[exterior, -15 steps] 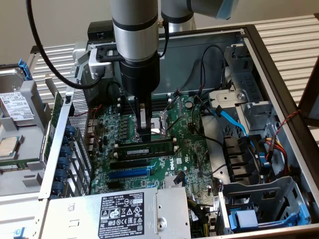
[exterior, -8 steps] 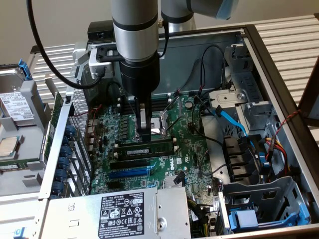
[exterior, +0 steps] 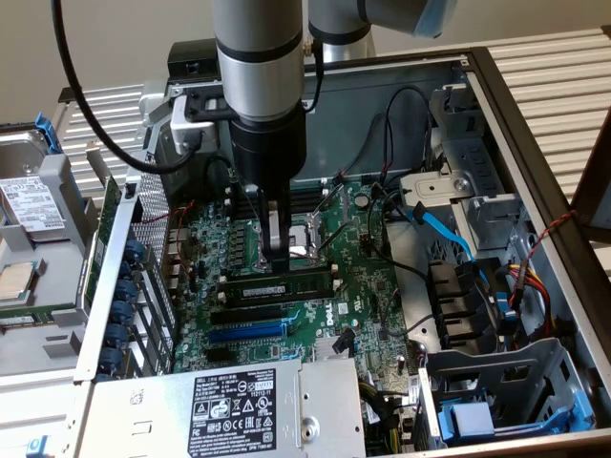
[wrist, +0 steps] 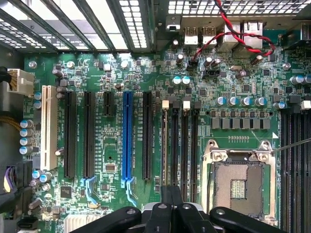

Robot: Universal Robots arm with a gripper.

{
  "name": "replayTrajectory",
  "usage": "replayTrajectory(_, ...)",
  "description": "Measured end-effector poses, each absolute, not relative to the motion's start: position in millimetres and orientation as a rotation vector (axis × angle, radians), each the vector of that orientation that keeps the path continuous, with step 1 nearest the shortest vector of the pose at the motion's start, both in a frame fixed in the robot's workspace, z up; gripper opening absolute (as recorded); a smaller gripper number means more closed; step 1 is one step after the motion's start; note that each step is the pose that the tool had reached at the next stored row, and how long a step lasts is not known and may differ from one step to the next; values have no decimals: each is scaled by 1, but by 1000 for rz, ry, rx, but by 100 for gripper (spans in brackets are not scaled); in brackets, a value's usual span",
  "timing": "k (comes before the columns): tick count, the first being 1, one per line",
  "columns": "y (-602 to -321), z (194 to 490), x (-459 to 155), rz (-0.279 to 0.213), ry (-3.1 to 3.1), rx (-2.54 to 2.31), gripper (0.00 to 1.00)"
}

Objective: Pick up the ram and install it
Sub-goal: 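Press down the ram until it locks into place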

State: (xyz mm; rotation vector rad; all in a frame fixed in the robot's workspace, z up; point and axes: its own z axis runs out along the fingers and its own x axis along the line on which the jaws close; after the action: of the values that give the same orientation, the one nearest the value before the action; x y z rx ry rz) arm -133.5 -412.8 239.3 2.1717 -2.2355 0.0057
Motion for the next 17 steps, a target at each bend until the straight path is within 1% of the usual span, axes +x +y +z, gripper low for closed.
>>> replayTrajectory(17,-414,236,-133,3,-2232,2178,11)
